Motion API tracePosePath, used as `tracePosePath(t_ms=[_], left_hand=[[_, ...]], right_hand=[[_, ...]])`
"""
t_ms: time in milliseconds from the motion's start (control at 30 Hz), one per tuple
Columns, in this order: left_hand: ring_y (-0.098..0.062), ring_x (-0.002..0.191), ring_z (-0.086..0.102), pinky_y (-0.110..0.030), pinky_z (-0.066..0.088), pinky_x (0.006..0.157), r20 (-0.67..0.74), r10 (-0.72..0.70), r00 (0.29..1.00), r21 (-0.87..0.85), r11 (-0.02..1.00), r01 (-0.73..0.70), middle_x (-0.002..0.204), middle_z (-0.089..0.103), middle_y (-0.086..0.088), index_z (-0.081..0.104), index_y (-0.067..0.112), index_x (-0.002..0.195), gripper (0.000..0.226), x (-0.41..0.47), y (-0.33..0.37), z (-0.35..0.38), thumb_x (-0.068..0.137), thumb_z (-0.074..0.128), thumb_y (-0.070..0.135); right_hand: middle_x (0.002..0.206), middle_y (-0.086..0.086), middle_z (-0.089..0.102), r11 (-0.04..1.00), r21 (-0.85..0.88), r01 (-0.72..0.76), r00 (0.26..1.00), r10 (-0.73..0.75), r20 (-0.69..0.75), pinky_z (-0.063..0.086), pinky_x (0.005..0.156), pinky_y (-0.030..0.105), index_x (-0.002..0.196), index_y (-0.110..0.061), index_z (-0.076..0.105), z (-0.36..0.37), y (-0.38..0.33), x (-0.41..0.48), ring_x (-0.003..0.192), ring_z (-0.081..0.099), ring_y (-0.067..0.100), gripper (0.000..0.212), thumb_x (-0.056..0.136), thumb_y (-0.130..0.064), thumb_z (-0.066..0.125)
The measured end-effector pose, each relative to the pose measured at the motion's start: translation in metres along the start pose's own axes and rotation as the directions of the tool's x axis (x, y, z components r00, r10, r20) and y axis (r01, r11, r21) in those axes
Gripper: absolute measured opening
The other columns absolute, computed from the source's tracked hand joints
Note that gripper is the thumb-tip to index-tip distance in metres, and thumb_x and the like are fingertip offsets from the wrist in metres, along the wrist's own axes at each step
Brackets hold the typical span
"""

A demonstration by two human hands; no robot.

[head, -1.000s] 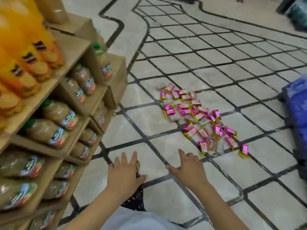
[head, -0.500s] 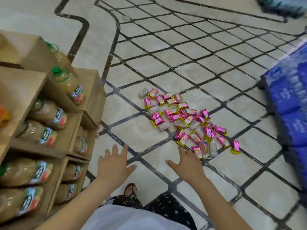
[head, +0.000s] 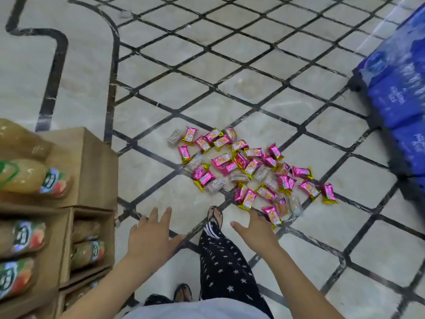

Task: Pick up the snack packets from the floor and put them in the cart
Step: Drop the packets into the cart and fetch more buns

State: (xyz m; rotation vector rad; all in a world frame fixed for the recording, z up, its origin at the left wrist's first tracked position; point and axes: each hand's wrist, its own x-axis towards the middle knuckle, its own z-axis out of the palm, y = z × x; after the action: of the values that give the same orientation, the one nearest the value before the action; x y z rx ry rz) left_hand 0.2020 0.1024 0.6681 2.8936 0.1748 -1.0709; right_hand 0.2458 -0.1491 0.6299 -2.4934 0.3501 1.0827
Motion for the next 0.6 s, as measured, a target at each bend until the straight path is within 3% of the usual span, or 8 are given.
tracePosePath(t_ms=[167, 333, 600], left_hand=[[-0.028, 0.145, 0.028, -0.039, 0.038, 0.110, 0.061, -0.001, 0.998, 0.003, 1.000, 0.001, 0.163, 0.016, -0.006, 0.006, 0.027, 0.157, 0.083, 0.078, 0.023, -0.043, 0.092, 0.034, 0.070], [-0.031, 0.144, 0.029, -0.043, 0.039, 0.109, 0.108, -0.002, 0.994, -0.024, 1.000, 0.004, 0.161, 0.019, -0.008, 0.011, 0.026, 0.156, 0.081, 0.170, 0.026, -0.055, 0.092, 0.038, 0.067], [-0.030, 0.135, 0.041, -0.043, 0.044, 0.103, 0.155, 0.048, 0.987, 0.015, 0.999, -0.051, 0.155, 0.033, -0.005, 0.020, 0.023, 0.153, 0.077, 0.361, 0.017, 0.006, 0.092, 0.041, 0.065]], right_hand=[[0.150, 0.010, 0.038, 0.994, 0.096, -0.055, 0.997, 0.050, 0.055, 0.042, 0.104, 0.042, 0.152, -0.019, 0.023, -0.043, -0.004, 0.073, 0.136, 0.039, 0.030, 0.079, 0.091, -0.063, 0.048], [0.145, 0.014, 0.043, 0.992, 0.069, -0.109, 0.984, 0.098, 0.146, 0.050, 0.093, 0.043, 0.149, -0.018, 0.026, -0.058, -0.009, 0.157, 0.119, 0.053, 0.033, 0.080, 0.089, -0.065, 0.049], [0.147, 0.014, 0.044, 0.924, 0.274, -0.266, 0.955, 0.213, 0.207, 0.041, 0.098, 0.036, 0.149, -0.009, 0.031, 0.004, -0.009, 0.325, 0.132, 0.044, 0.032, 0.075, 0.092, -0.051, 0.058]])
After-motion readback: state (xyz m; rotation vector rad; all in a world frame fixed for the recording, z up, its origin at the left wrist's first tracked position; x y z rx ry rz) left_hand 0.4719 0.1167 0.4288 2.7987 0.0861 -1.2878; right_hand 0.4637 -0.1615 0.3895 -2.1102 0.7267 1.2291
